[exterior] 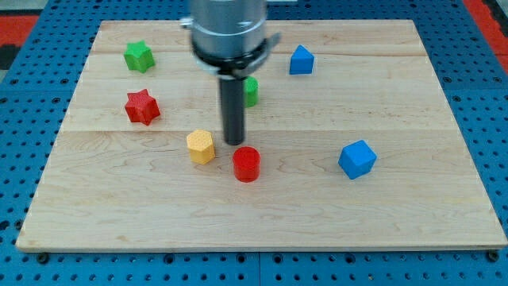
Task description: Put the yellow hexagon below the red star
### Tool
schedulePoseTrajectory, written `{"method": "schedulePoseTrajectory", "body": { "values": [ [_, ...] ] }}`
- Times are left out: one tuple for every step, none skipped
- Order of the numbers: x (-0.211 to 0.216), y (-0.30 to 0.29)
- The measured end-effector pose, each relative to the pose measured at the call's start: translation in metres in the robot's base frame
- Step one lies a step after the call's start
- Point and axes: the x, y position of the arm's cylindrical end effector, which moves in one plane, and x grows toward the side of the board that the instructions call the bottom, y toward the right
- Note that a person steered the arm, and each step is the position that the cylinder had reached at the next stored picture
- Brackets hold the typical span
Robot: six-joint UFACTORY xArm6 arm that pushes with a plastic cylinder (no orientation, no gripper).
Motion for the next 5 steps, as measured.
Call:
{"method": "schedulePoseTrajectory", "body": {
  "values": [
    [0.004,-0.047],
    [0.017,-0.111],
    [0.026,-0.082],
    [0.059,-0.078],
    [0.077,-0.11]
  ]
}}
